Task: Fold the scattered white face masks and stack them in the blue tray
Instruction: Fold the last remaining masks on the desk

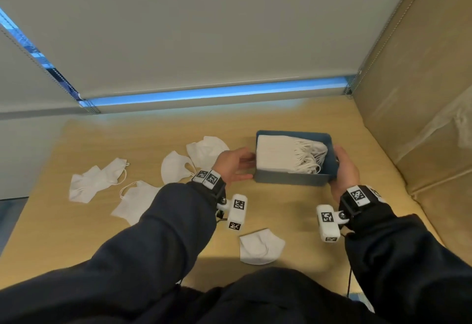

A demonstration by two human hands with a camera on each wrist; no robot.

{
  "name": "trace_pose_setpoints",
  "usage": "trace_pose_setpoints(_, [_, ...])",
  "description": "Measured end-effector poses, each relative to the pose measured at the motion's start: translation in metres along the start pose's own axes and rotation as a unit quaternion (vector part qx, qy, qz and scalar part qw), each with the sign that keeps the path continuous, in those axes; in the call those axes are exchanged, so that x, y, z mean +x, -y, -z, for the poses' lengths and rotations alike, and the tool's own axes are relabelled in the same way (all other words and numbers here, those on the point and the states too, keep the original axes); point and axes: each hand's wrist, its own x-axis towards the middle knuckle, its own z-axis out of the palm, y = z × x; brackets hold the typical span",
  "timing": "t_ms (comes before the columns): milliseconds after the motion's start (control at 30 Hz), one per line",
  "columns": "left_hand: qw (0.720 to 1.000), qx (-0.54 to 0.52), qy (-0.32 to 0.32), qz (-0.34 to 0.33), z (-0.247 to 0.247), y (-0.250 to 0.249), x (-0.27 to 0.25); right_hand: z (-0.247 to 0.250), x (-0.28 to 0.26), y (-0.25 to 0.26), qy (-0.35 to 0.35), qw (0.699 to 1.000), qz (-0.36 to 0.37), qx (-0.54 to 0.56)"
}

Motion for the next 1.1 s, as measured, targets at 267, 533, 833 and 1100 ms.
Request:
trace_pose_setpoints(267, [0.979, 0.164, -0.061, -0.1, 0.09, 0.031, -0.055, 0.017, -0.04, -0.041, -0.094, 0.947, 0.238, -0.193])
trace_pose_setpoints(533, [0.894, 0.365, -0.237, -0.109, 0.242, 0.05, -0.094, 0.012, -0.079, -0.103, 0.164, 0.826, 0.037, -0.537])
trace_pose_setpoints(833, [0.799, 0.578, -0.145, -0.086, 0.271, 0.083, -0.076, -0.052, -0.114, -0.112, 0.122, 0.618, 0.043, -0.775])
trace_pose_setpoints(1100, [0.805, 0.552, -0.161, -0.15, 0.301, 0.06, -0.076, -0.139, -0.114, -0.1, 0.225, 0.725, 0.083, -0.646])
